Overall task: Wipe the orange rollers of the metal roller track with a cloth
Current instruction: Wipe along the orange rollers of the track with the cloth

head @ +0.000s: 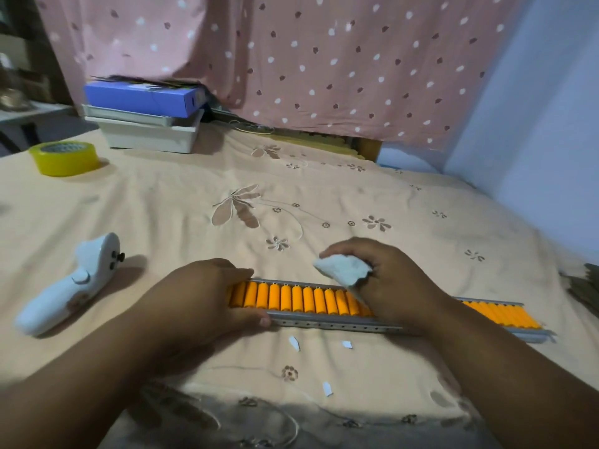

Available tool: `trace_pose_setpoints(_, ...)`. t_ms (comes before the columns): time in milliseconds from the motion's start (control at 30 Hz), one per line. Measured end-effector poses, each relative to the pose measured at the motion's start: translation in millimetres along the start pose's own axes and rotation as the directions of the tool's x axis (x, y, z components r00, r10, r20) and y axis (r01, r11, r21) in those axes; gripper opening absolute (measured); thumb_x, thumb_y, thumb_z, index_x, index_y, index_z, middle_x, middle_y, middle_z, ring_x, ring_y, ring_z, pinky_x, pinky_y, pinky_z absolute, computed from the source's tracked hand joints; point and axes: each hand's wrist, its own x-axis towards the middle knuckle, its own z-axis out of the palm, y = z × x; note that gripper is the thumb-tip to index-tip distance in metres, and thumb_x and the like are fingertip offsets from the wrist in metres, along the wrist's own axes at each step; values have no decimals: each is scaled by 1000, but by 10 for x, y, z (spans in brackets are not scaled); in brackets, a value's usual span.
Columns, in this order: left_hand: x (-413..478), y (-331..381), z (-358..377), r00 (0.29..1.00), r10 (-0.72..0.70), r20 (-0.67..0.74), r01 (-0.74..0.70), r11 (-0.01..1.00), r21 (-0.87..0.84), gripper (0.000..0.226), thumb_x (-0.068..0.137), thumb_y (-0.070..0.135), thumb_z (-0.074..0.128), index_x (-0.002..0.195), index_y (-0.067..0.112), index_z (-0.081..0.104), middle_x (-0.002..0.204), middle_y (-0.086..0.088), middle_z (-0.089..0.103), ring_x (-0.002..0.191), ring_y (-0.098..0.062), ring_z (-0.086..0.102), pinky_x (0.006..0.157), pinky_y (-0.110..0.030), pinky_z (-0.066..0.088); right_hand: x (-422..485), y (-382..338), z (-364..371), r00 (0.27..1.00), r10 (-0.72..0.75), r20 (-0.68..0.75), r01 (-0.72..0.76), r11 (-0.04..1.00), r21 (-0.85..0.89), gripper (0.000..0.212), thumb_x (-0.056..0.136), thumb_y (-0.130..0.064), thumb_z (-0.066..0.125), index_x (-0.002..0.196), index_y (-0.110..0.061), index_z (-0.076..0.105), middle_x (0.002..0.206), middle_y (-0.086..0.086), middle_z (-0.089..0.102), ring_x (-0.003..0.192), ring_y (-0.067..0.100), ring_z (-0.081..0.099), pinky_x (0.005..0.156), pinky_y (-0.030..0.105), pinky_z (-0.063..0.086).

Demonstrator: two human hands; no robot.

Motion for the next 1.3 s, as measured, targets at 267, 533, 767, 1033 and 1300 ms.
trace_pose_setpoints(267, -72, -165, 78, 992, -81, -98, 59, 975, -215, 101, 49, 88, 65, 136, 37, 52, 111, 20, 60, 95, -2, 57, 80, -25, 49, 87, -161, 617, 992, -61, 109, 83, 973, -213, 63, 67, 5, 63, 115, -34, 73, 109, -19, 71, 106, 11, 56, 91, 34, 49)
trace_pose_setpoints(533, -70, -265, 176, 990, -85, -115, 46, 952, -302, 106, 49, 82, 70, 141, 44, 37, 114, 21, 59, 99, -2, 57, 82, -26, 49, 116, -359, 309, 953, -36, 302, 66, 994, -89, 33, 81, -23, 65, 109, -39, 73, 99, -28, 72, 99, -7, 65, 85, 16, 51)
trace_pose_setpoints(767, -104, -470, 112, 999, -26, -39, -4, 786, -618, 98, 60, 53, 86, 141, 55, 31, 127, 27, 53, 123, 0, 54, 101, -29, 49, 494, -397, 768, 974, -82, 211, 137, 956, -261, 54, 81, 1, 57, 118, -36, 70, 116, -14, 70, 107, 11, 54, 89, 27, 48)
trace_pose_setpoints(1033, -87, -455, 129, 995, -87, -56, 55, 900, -433, 95, 50, 57, 91, 130, 46, 40, 115, 26, 59, 103, 5, 58, 86, -21, 49, 313, -391, 754, 934, -85, 347, 184, 947, -262, 62, 68, 2, 66, 114, -40, 68, 109, -19, 70, 103, 5, 53, 88, 31, 48)
trace_pose_setpoints(1300, -122, -585, -62, 996, -31, 87, 59, 939, -339, 100, 65, 53, 85, 144, 38, 24, 133, 26, 49, 104, 5, 53, 76, 4, 37, 494, -466, 568, 942, -104, 320, 129, 990, -58, 42, 84, -4, 70, 110, -36, 75, 108, -28, 70, 105, -8, 64, 88, 11, 49)
